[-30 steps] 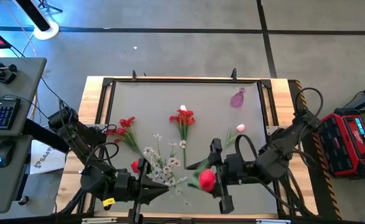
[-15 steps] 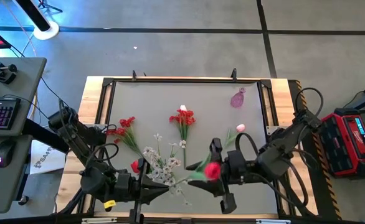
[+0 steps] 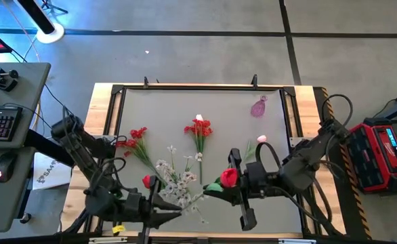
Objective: Sort flowers into vase by color
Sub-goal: Put the red flower into the green vase
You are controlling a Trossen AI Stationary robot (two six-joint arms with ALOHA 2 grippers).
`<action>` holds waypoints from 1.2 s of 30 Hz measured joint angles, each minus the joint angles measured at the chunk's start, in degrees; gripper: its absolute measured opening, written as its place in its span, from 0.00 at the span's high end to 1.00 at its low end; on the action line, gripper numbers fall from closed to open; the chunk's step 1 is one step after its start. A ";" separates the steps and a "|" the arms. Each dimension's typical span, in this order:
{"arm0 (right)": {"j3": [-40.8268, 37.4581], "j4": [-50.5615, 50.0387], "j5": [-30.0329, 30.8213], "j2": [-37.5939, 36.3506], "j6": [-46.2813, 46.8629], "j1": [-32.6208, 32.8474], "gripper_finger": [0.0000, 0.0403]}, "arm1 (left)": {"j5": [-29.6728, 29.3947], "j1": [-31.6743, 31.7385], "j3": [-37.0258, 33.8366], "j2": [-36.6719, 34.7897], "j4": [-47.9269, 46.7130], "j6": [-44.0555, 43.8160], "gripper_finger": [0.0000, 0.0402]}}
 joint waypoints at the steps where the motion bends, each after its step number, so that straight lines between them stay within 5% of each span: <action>1: 0.34 -0.68 -0.12 0.00 0.31 -0.14 0.99 | -0.15 -0.18 0.00 -0.94 -2.11 -0.72 0.85; 8: 2.76 -6.40 -2.59 -0.01 2.10 -1.69 0.99 | -1.58 0.02 0.00 -8.55 -17.73 -8.78 0.58; 12: 3.61 -10.35 -7.64 -0.02 4.84 -3.96 1.00 | 2.69 2.35 0.00 -11.77 -26.04 -18.92 0.49; 20: 3.65 -14.15 -17.42 0.00 10.37 -9.90 1.00 | 23.04 11.42 2.33 -10.24 -33.54 -29.84 0.47; 27: 3.68 -17.00 -27.11 0.00 10.71 -12.42 1.00 | 28.89 15.33 5.43 -9.93 -34.08 -27.86 0.47; 36: 3.68 -17.66 -28.16 0.00 10.30 -12.60 1.00 | 37.95 21.08 6.03 -8.83 -34.10 -31.38 0.47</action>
